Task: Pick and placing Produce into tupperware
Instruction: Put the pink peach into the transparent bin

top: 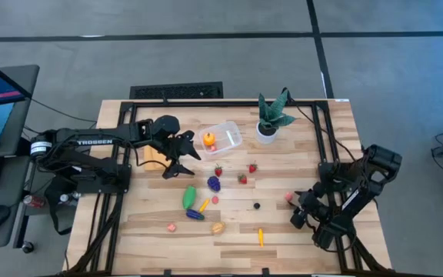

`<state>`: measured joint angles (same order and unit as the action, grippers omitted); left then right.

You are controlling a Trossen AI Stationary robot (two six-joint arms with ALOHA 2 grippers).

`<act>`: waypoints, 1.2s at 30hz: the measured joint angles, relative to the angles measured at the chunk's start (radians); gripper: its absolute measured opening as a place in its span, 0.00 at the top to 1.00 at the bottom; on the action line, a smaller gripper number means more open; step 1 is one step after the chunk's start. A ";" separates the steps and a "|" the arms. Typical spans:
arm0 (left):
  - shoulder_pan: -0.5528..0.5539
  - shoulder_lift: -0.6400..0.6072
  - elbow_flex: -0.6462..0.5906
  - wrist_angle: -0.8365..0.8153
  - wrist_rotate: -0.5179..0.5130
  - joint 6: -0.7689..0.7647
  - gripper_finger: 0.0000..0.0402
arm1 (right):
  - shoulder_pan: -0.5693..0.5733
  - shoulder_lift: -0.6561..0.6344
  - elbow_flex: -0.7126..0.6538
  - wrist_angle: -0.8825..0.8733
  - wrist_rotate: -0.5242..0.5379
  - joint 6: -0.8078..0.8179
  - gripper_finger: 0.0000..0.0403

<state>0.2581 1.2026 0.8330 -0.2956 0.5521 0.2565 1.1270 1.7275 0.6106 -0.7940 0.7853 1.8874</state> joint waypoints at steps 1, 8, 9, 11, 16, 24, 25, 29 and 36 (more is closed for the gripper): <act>0.000 0.000 0.000 0.008 0.000 0.000 0.28 | -0.004 0.000 0.000 0.004 0.000 0.000 0.43; 0.000 0.000 0.000 0.024 -0.017 0.002 0.28 | -0.030 0.000 0.000 0.018 0.000 -0.010 0.43; 0.000 0.000 0.000 0.025 -0.017 0.002 0.28 | -0.030 0.000 0.000 0.018 0.001 -0.010 0.43; 0.000 0.000 0.000 0.024 -0.017 0.002 0.28 | -0.030 0.000 0.000 0.018 0.001 -0.010 0.43; 0.000 0.000 0.000 0.024 -0.018 0.003 0.28 | -0.050 0.000 0.000 0.022 0.001 -0.010 0.43; 0.000 0.000 0.000 0.024 -0.018 0.008 0.28 | -0.089 0.000 0.000 0.052 0.001 -0.063 0.43; 0.000 0.000 0.000 0.024 -0.018 0.008 0.28 | -0.093 0.000 0.000 0.052 0.001 -0.063 0.44; 0.000 0.001 0.000 0.024 -0.018 0.008 0.28 | -0.103 0.000 0.000 0.051 0.001 -0.066 0.47; 0.000 0.001 0.000 0.024 -0.018 0.009 0.28 | -0.102 0.000 0.000 0.054 0.000 -0.080 0.60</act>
<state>0.2584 1.2034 0.8330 -0.2714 0.5343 0.2653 1.0248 1.7275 0.6106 -0.7398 0.7856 1.8073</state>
